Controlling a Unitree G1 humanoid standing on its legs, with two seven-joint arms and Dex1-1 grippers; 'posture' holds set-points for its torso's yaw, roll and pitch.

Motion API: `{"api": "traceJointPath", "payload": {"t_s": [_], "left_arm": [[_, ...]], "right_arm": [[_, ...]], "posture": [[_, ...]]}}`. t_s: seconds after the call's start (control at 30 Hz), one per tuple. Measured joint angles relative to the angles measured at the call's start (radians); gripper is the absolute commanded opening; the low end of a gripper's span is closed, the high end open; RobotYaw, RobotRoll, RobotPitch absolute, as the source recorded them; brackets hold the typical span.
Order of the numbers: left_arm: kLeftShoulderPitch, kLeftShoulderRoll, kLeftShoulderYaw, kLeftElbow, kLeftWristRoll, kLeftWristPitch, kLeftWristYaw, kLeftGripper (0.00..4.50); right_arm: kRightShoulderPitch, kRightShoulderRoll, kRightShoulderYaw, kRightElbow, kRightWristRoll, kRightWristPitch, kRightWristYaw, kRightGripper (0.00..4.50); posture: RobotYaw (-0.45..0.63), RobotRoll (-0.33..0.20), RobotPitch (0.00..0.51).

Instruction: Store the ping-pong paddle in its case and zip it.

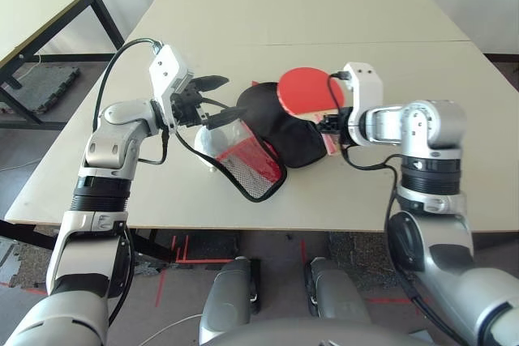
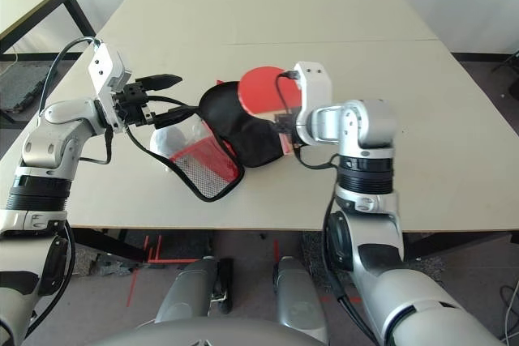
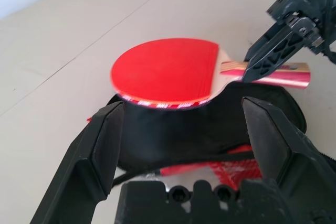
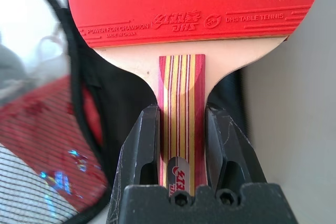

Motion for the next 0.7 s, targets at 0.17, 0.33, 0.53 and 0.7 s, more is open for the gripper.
{"api": "traceJointPath", "payload": {"t_s": [0.17, 0.33, 0.53, 0.7], "left_arm": [[0.027, 0.008, 0.005, -0.030, 0.000, 0.001, 0.014, 4.50], [0.040, 0.023, 0.011, -0.056, -0.001, 0.013, 0.030, 4.50], [0.072, 0.024, 0.016, -0.084, -0.003, 0.025, 0.045, 4.50], [0.075, 0.024, 0.017, -0.105, -0.006, 0.026, 0.051, 4.50]], "right_arm": [[-0.022, 0.033, 0.022, 0.086, -0.012, -0.068, -0.001, 1.06], [-0.027, 0.042, 0.050, 0.151, -0.014, -0.117, 0.002, 1.06], [-0.027, 0.032, 0.091, 0.196, -0.021, -0.140, 0.022, 1.06], [-0.027, 0.011, 0.129, 0.219, -0.021, -0.165, 0.052, 1.06]], "posture": [[0.13, 0.000, 0.085], [0.15, 0.000, 0.086], [0.16, 0.000, 0.083], [0.17, 0.000, 0.079]]}}
